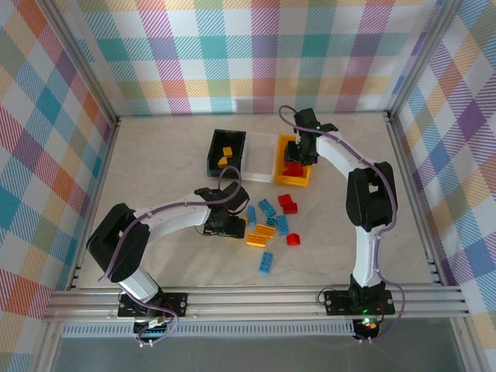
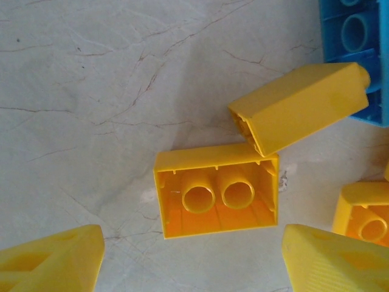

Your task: Sort the legos into containers by color

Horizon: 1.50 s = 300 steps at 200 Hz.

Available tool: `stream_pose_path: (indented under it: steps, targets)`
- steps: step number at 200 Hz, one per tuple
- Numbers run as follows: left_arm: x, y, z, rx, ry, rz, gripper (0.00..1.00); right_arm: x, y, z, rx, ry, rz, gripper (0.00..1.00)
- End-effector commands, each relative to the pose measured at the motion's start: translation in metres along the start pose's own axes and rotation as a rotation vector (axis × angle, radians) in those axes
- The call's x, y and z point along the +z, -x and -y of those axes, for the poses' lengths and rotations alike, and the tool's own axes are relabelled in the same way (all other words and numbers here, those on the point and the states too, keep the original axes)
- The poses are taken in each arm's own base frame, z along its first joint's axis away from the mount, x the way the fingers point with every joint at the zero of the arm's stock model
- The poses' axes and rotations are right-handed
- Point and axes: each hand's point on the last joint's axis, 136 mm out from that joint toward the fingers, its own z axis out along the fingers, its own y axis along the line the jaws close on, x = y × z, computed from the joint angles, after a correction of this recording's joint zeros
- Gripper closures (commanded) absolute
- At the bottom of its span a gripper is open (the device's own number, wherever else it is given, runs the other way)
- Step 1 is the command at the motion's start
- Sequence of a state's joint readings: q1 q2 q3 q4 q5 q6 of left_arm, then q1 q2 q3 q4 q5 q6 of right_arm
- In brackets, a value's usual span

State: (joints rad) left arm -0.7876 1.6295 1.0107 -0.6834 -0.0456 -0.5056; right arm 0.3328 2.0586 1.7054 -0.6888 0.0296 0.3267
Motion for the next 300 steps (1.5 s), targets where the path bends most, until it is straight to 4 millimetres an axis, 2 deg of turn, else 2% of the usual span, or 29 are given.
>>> stream_pose_path:
  steps: [1, 10, 23, 62, 114, 131, 181, 200, 229, 250, 277, 300]
  targets:
    - [0.011, 0.003, 0.003, -0.003, 0.016, 0.004, 0.23, -0.006, 0.009, -0.011, -0.022, 0.048, 0.023, 0.40]
    - [0.015, 0.003, 0.004, -0.002, 0.019, -0.002, 0.23, -0.009, 0.008, -0.011, -0.025, 0.054, 0.030, 0.33]
    - [0.020, 0.005, 0.008, 0.000, 0.012, -0.010, 0.23, -0.013, 0.006, -0.012, -0.027, 0.061, 0.037, 0.30]
    - [0.032, 0.010, 0.010, -0.001, 0.033, -0.022, 0.24, -0.032, -0.005, -0.014, -0.022, 0.094, 0.062, 0.29]
    - [0.040, 0.018, 0.007, 0.022, 0.085, -0.025, 0.26, -0.057, -0.033, -0.026, -0.025, 0.157, 0.082, 0.29]
    - [0.041, 0.021, 0.008, 0.027, 0.090, -0.020, 0.30, -0.061, -0.045, -0.032, -0.035, 0.172, 0.075, 0.29]
    - [0.043, 0.025, 0.011, 0.039, 0.089, -0.023, 0.56, -0.069, -0.070, -0.043, -0.057, 0.191, 0.065, 0.29]
    - [0.040, 0.023, 0.009, 0.039, 0.093, -0.027, 0.58, -0.072, -0.075, -0.046, -0.065, 0.195, 0.059, 0.29]
    - [0.021, 0.022, 0.004, 0.032, 0.092, -0.007, 0.59, -0.083, -0.088, -0.051, -0.075, 0.211, 0.058, 0.29]
    - [-0.009, 0.034, -0.008, 0.017, 0.095, 0.048, 0.58, -0.094, -0.106, -0.052, -0.090, 0.217, 0.056, 0.29]
    - [-0.048, 0.072, -0.032, -0.027, 0.086, 0.126, 0.57, -0.100, -0.142, -0.050, -0.119, 0.213, 0.015, 0.29]
    - [-0.076, 0.121, -0.047, -0.053, 0.077, 0.185, 0.57, -0.098, -0.177, -0.046, -0.139, 0.209, -0.037, 0.29]
